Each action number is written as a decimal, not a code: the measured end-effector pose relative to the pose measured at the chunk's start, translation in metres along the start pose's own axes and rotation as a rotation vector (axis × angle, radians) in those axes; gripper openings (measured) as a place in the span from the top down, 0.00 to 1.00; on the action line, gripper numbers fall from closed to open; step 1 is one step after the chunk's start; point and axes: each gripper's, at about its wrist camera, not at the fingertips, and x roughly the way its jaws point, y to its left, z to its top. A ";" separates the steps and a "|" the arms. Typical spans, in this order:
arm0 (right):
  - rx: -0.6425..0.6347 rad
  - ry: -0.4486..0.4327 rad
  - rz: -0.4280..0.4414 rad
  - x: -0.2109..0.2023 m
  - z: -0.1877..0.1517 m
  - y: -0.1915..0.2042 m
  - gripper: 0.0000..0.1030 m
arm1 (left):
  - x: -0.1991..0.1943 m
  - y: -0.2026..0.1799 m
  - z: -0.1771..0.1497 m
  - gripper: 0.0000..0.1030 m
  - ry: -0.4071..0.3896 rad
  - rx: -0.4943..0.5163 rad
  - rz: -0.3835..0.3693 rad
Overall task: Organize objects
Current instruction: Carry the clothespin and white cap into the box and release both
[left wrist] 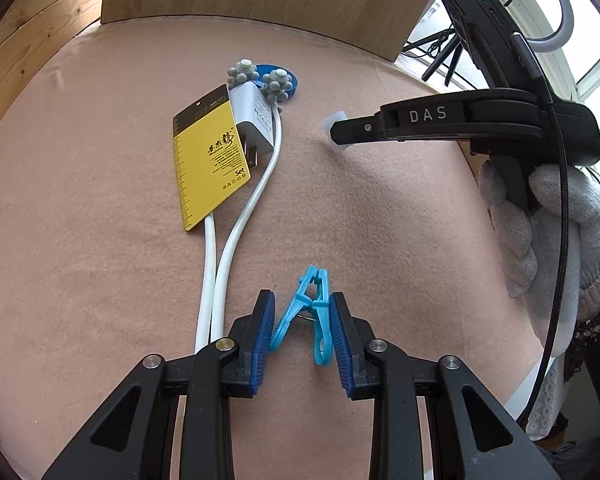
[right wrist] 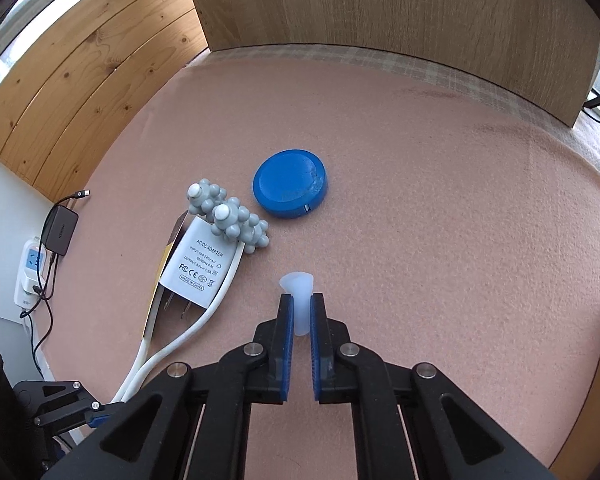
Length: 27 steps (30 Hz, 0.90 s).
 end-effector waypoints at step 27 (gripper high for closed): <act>0.339 -0.291 -0.116 -0.189 -0.139 -0.143 0.94 | 0.007 -0.129 0.087 0.71 -0.090 0.216 -0.145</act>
